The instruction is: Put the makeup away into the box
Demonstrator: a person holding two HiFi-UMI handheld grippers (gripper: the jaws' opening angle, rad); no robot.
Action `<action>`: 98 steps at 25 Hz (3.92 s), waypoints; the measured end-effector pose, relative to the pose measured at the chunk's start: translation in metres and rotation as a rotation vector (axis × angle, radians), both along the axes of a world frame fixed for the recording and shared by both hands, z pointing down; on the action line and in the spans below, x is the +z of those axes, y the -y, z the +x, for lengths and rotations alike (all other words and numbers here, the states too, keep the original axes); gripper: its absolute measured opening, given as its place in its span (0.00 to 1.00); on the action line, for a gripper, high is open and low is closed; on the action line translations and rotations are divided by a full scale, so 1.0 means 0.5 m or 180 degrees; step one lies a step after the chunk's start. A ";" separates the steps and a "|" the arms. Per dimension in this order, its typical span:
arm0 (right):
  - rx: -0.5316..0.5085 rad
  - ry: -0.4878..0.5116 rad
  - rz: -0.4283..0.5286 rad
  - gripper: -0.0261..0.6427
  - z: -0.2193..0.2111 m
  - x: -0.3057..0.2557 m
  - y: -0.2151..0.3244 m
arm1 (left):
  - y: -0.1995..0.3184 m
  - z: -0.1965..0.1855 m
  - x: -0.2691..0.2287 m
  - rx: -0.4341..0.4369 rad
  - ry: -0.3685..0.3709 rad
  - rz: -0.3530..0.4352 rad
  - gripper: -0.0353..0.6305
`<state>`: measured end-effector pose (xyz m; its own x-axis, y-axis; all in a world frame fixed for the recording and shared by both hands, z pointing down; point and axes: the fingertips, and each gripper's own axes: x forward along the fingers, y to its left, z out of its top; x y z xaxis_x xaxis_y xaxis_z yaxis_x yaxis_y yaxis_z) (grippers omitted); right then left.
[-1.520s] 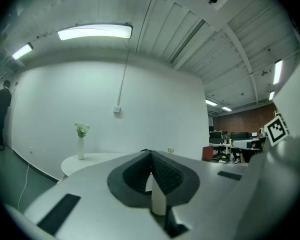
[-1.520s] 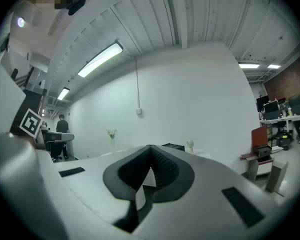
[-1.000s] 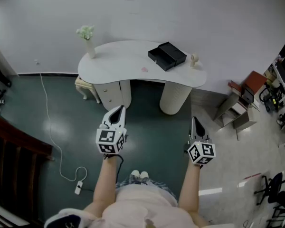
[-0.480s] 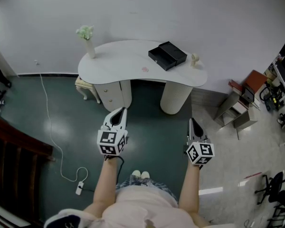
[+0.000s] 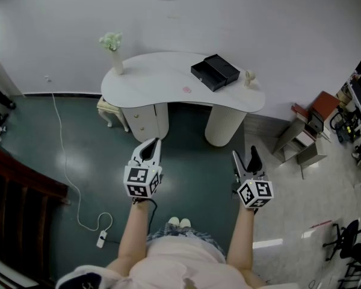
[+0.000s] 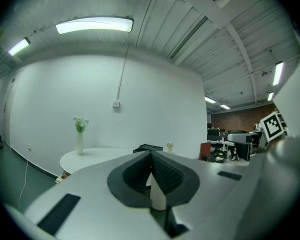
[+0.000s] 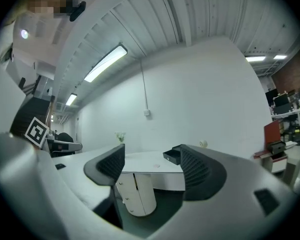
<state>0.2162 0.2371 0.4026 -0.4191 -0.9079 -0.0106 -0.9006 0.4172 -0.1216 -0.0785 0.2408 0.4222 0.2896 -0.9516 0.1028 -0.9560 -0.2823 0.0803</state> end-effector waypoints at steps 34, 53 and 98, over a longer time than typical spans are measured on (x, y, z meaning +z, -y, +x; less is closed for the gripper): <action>0.0359 0.0120 0.0002 0.83 -0.036 0.019 0.100 | 0.133 -0.055 0.023 0.0218 0.0017 0.0000 0.09; 0.0216 0.0127 -0.0037 0.83 -0.063 0.045 0.657 | 0.633 -0.069 0.057 0.0074 0.0070 -0.0091 0.09; -0.0994 -0.0792 -0.1307 0.75 -0.478 0.353 1.111 | 1.101 -0.124 0.307 0.0073 -0.0006 -0.1005 0.09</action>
